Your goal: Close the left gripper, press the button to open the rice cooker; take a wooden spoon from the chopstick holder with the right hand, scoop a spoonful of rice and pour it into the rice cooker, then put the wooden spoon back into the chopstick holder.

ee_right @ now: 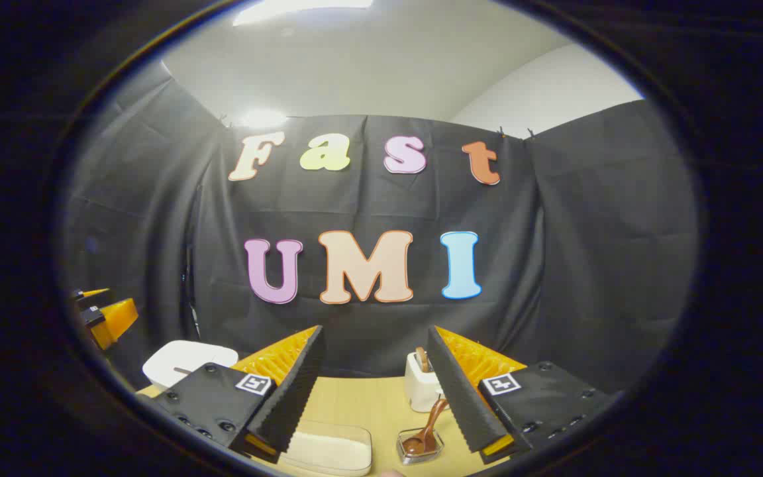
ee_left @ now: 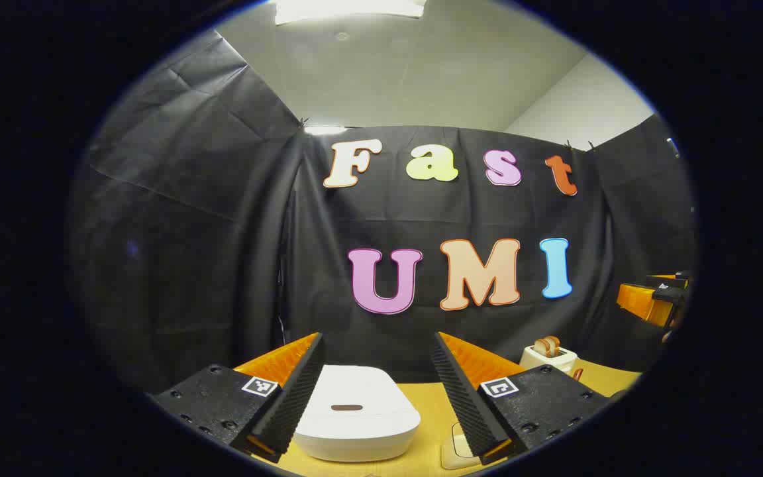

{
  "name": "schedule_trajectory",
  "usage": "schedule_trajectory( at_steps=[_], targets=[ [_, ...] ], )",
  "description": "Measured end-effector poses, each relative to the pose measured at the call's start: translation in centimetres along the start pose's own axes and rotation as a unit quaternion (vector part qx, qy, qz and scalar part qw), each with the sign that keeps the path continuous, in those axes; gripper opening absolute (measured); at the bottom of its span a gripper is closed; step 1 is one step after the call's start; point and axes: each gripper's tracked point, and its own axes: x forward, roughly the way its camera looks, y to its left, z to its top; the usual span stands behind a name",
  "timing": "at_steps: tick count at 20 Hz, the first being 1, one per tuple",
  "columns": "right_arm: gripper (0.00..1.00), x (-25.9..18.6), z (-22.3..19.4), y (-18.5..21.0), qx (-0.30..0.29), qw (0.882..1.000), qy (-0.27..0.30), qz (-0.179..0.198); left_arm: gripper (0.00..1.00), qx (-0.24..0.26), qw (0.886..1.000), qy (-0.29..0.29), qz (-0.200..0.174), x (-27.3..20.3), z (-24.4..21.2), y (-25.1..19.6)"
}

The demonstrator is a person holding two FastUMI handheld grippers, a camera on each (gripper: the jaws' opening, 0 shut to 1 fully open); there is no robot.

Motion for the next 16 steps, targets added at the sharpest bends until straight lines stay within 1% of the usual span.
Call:
schedule_trajectory(
  at_steps=[1, 3, 4, 5, 8, 9, 10, 12, 14, 15, 16],
  targets=[
    [0.99, 0.2, -0.2, -0.2, 0.001, 1.000, 0.002, 0.002, 0.94, 0.001, 1.000, -0.001, 0.002, 0.1, 0.1, -0.1],
    [0.99, 0.7, -0.4, -0.4, 0.002, 1.000, 0.005, 0.006, 0.94, 0.005, 1.000, -0.003, 0.008, 0.4, 0.3, -0.3],
    [0.99, 0.9, -0.4, -0.6, 0.004, 1.000, 0.006, 0.007, 0.92, 0.009, 1.000, -0.003, 0.010, 0.6, 0.3, -0.5],
    [1.00, 1.2, -0.6, -0.7, 0.006, 1.000, 0.008, 0.009, 0.95, 0.011, 1.000, -0.003, 0.012, 0.9, 0.4, -0.6],
    [1.00, 1.9, -1.1, -1.2, 0.011, 1.000, 0.012, 0.012, 0.94, 0.019, 1.000, -0.003, 0.011, 1.1, 0.4, -1.2],
    [1.00, 2.0, -1.2, -1.2, 0.011, 1.000, 0.013, 0.014, 0.92, 0.021, 1.000, -0.003, 0.010, 1.3, 0.4, -1.4],
    [1.00, 2.2, -1.2, -1.0, 0.011, 1.000, 0.013, 0.020, 0.94, 0.021, 1.000, -0.004, 0.010, 1.4, 0.5, -1.5],
    [1.00, 2.4, -1.3, -0.5, 0.011, 0.999, 0.012, 0.030, 0.92, 0.025, 1.000, -0.003, 0.011, 1.5, 0.4, -1.5],
    [1.00, 2.7, -1.4, -0.4, 0.010, 0.999, 0.011, 0.038, 0.92, 0.028, 1.000, -0.004, 0.010, 1.7, 0.4, -1.8],
    [1.00, 2.9, -1.6, -0.3, 0.010, 0.999, 0.012, 0.041, 0.93, 0.028, 1.000, -0.003, 0.008, 1.8, 0.5, -2.0],
    [1.00, 3.1, -1.8, -0.1, 0.009, 0.999, 0.015, 0.044, 0.96, 0.030, 1.000, -0.002, 0.008, 1.8, 0.4, -2.1]
  ],
)
